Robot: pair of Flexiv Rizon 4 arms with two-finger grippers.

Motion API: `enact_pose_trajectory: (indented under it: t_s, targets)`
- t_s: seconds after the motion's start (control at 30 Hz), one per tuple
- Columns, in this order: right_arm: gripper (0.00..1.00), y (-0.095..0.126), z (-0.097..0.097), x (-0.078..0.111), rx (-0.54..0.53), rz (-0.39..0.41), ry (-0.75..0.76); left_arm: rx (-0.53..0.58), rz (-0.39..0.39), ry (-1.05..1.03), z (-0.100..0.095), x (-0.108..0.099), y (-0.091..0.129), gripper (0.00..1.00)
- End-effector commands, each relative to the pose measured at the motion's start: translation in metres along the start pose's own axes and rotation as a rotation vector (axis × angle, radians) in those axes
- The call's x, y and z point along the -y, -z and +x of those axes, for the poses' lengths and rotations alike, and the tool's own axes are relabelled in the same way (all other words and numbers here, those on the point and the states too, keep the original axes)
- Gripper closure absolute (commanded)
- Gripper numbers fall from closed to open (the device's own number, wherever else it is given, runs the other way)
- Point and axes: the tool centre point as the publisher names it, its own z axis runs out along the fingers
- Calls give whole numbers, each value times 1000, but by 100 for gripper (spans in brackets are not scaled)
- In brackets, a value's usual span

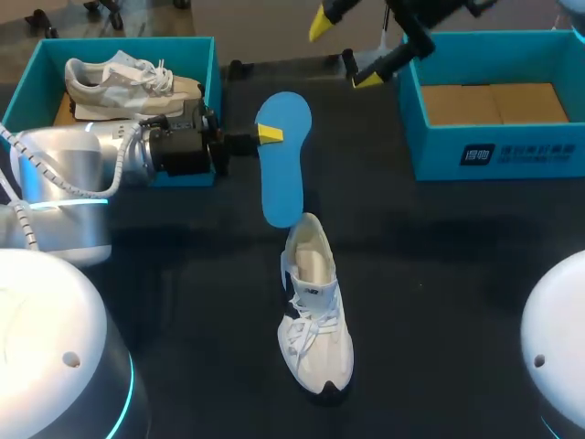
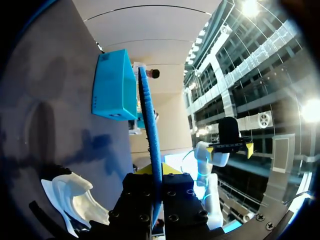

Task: Take the shoe out of the shoebox, open the shoe tongue, remove and reinsert the insole, then place the shoe into the shoebox

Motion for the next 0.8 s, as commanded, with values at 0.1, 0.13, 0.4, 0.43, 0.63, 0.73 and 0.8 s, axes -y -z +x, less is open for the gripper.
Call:
enact_pose_trajectory:
  t_s: [0.1, 0.13, 0.4, 0.43, 0.63, 0.73, 0.8]
  targets:
    - [0, -10, 15, 4, 431, -22, -32, 1, -2, 0, 0, 0, 1, 100]
    - [0, -12, 15, 4, 450, -27, -36, 1, -2, 0, 0, 0, 1, 100]
    - [0, -23, 31, 7, 560, -61, -23, 1, -2, 0, 0, 0, 1, 100]
    - [0, -24, 32, 8, 568, -64, -22, 1, -2, 0, 0, 0, 1, 100]
    - [0, -40, 38, 13, 661, -58, -40, 1, -2, 0, 0, 0, 1, 100]
    - [0, -47, 41, 15, 703, -55, -44, 1, -2, 0, 0, 0, 1, 100]
    - [0, -52, 44, 17, 720, -59, -47, 1, -2, 0, 0, 0, 1, 100]
